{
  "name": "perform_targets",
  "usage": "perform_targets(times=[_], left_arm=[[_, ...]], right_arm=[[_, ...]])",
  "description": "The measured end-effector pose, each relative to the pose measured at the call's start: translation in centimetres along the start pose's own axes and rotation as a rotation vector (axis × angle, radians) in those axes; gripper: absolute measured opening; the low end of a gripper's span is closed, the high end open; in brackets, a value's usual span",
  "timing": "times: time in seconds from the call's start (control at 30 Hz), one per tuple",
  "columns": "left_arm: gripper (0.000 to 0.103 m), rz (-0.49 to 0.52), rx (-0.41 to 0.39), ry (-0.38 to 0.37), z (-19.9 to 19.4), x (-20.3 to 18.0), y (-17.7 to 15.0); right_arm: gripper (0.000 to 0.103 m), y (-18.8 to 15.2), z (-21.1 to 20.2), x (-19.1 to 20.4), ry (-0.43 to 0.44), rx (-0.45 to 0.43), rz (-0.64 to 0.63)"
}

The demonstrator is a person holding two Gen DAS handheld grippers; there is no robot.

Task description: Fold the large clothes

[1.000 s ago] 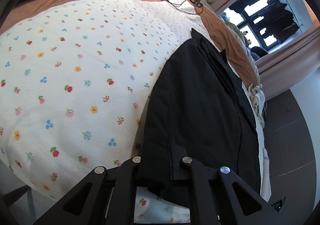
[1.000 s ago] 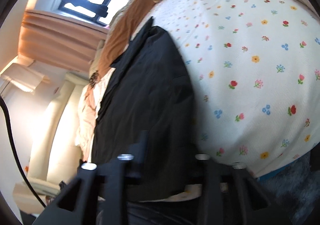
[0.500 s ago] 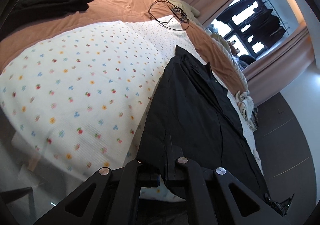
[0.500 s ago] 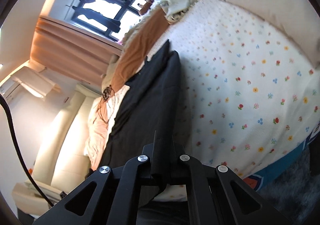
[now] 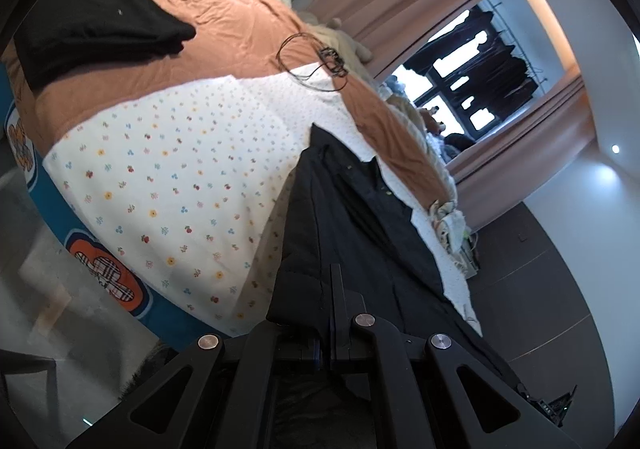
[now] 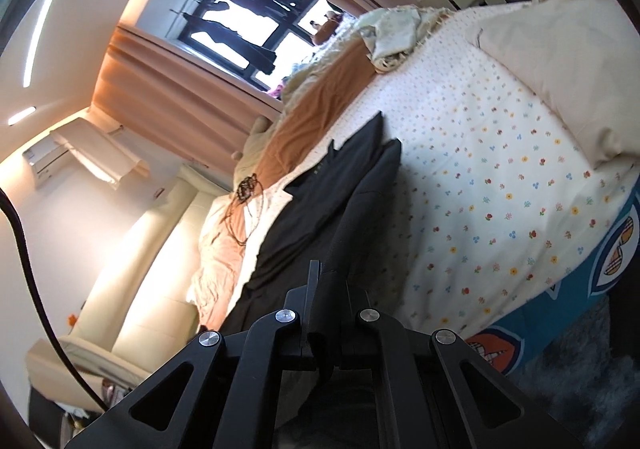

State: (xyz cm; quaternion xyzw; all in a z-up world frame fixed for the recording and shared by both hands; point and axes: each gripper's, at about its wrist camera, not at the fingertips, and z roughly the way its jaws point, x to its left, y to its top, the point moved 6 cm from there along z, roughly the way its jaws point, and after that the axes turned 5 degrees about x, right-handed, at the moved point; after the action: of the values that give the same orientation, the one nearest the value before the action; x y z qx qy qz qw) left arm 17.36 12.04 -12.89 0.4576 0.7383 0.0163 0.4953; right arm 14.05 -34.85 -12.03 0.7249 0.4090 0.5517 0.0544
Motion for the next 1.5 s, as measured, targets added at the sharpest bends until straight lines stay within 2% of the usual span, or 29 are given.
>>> perform_targets(times=[0.4, 0.63, 0.87, 1.17, 1.5], left_arm=[[0.001, 0.028, -0.089, -0.107, -9.9, -3.6, -0.9], [0.001, 0.067, -0.136, -0.136, -13.8, -6.2, -1.0], [0.001, 0.069, -0.177, -0.166, -16.4, -7.3, -0.2], [0.002, 0.079, -0.208, -0.196, -16.0, -9.3, 2.2], [0.002, 0.088, -0.233, -0.199, -11.9, -12.3, 7.0]], right_arm=[[0.005, -1.4, -8.0, 4.6, 0.081, -0.078, -0.062], [0.005, -1.9, -11.8, 7.0, 0.129, -0.136, -0.088], [0.005, -1.4, -13.4, 9.0, 0.166, -0.163, -0.103], [0.005, 1.0, -13.4, 10.8, 0.192, -0.217, -0.135], [0.005, 6.8, -8.7, 11.2, 0.189, -0.225, -0.140]])
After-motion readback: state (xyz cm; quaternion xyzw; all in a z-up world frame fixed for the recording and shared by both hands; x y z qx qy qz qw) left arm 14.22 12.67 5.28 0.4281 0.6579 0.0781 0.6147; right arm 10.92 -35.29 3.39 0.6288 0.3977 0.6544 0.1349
